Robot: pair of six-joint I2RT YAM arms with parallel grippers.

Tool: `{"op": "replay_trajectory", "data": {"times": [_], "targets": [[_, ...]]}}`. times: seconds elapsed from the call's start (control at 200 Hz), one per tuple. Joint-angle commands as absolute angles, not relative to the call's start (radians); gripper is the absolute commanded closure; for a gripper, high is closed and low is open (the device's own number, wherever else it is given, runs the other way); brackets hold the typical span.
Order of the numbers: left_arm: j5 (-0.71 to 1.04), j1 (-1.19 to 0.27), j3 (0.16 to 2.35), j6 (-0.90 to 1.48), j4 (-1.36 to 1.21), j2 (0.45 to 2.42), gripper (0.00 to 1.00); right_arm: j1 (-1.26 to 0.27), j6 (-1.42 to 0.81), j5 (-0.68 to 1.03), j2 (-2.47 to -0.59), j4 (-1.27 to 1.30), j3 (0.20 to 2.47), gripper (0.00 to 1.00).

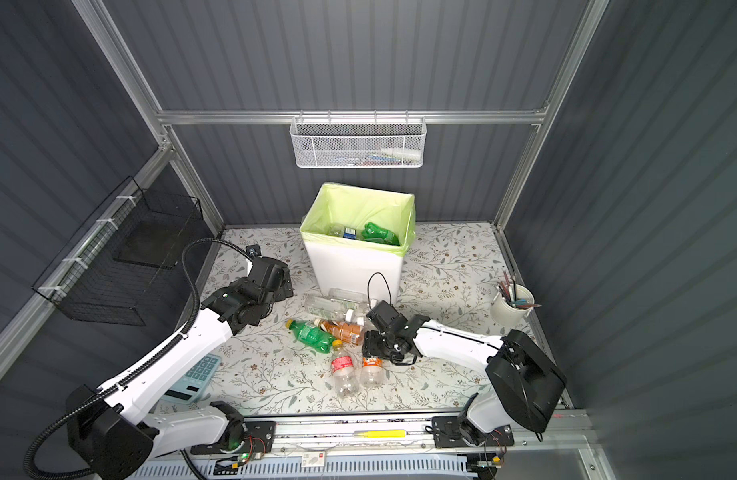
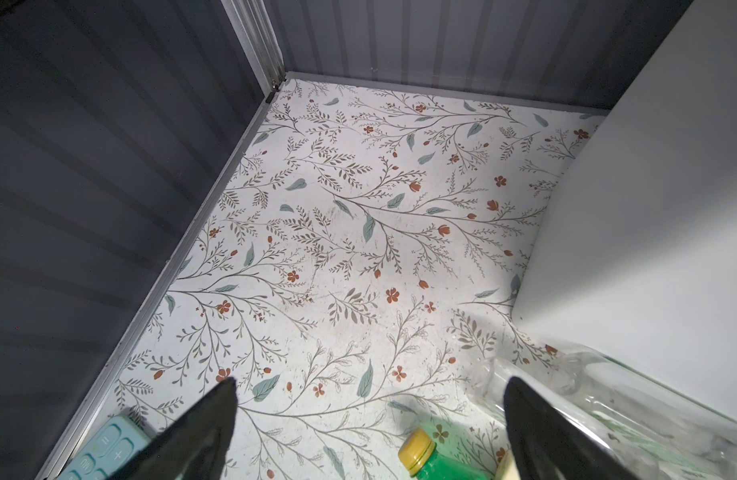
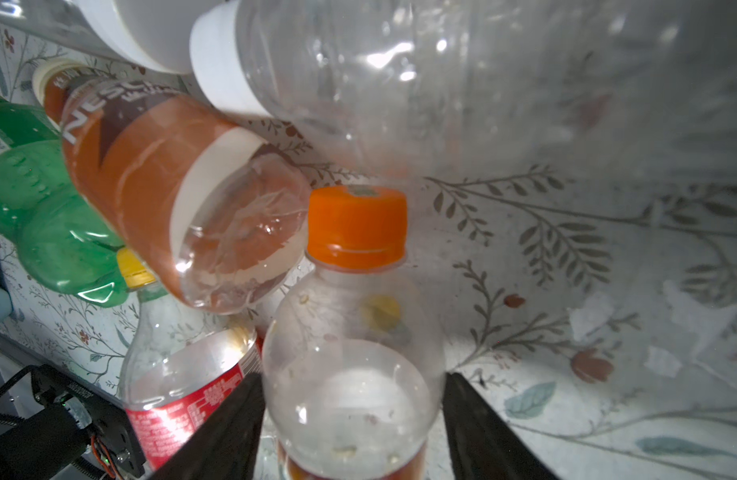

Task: Throw the plastic bottles in the bin
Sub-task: 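Lower the right gripper onto the orange-capped clear bottle while the left withdraws, then lift the orange-capped bottle with the right gripper and release it over the bin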

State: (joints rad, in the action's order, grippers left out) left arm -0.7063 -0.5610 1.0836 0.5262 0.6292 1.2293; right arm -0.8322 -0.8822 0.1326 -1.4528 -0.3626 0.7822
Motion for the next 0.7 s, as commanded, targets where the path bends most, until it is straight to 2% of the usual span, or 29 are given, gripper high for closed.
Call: {"op": "replay_trajectory", "data": {"times": [0.0, 0.06, 0.2, 0.37, 0.695], "targets": [[-0.703, -0.552, 1.068, 0.551, 0.646, 1.216, 0.0, -0.834, -0.879, 0.135, -1.45, -0.368, 0.783, 0.38], [-0.703, -0.552, 1.068, 0.554, 0.648, 1.216, 0.0, -0.834, -0.877, 0.136, -1.447, -0.369, 0.777, 0.43], [-0.703, -0.548, 1.062, 0.559, 0.649, 1.215, 0.0, -0.834, -0.866, 0.136, -1.445, -0.371, 0.762, 0.43], [-0.703, -0.543, 1.056, 0.565, 0.652, 1.215, 0.0, -0.834, -0.856, 0.123, -1.423, -0.383, 0.759, 0.51], [-0.688, -0.538, 1.043, 0.584, 0.646, 1.224, 0.0, -0.834, -0.808, -0.033, -1.253, -0.454, 0.766, 0.56]]}}
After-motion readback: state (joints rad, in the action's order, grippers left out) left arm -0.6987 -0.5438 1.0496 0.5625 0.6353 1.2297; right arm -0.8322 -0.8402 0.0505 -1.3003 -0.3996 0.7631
